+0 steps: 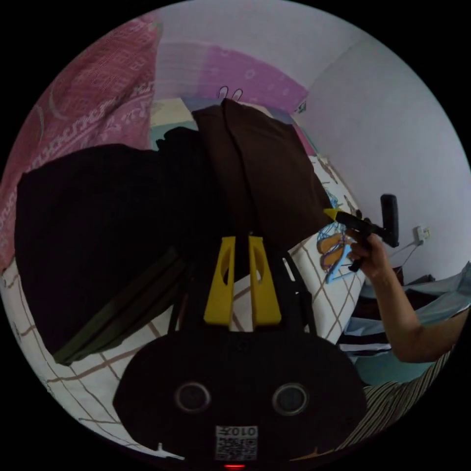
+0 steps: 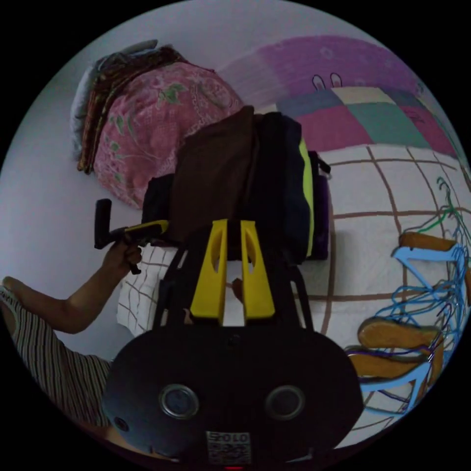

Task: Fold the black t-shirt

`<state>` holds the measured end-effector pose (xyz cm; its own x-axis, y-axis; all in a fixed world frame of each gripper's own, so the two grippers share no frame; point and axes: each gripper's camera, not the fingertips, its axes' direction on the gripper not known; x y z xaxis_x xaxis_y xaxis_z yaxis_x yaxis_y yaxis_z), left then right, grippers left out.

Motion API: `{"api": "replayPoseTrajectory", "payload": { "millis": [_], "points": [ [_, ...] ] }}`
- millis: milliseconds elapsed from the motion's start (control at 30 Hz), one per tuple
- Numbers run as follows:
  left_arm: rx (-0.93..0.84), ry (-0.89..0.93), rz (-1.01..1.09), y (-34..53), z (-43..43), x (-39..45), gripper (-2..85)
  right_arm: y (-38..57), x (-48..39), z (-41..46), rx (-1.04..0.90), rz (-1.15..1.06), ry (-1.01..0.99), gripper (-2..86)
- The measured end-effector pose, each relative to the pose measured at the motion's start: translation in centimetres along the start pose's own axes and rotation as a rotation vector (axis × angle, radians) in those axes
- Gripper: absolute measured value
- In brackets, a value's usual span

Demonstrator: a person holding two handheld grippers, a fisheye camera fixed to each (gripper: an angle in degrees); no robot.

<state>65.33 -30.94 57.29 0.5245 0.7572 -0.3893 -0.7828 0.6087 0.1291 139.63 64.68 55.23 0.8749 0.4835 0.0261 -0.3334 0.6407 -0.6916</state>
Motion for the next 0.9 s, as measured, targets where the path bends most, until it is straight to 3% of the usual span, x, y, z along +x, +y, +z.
{"api": "replayPoseTrajectory", "payload": {
  "millis": [167, 300, 567, 900],
  "points": [
    [0.159, -0.038, 0.019, 6.8, -6.9, 3.5, 5.0, 11.1, -4.8, -2.2, 0.145, -0.026, -0.01, 6.2],
    [0.251, -0.135, 0.121, 15.1, -14.7, 8.7, 4.9, 23.0, -12.2, -4.5, 0.289, -0.144, 0.095, 4.3],
    [0.134, -0.23, 0.24, 31.0, -25.4, 22.1, 3.2, 44.9, -28.9, -3.6, 0.163, -0.373, 0.189, 2.6],
    [0.253, -0.416, 0.249, 48.8, -37.8, 36.8, -0.1, 72.6, -45.3, -5.3, 0.206, -0.454, 0.397, 2.4]
  ]
}}
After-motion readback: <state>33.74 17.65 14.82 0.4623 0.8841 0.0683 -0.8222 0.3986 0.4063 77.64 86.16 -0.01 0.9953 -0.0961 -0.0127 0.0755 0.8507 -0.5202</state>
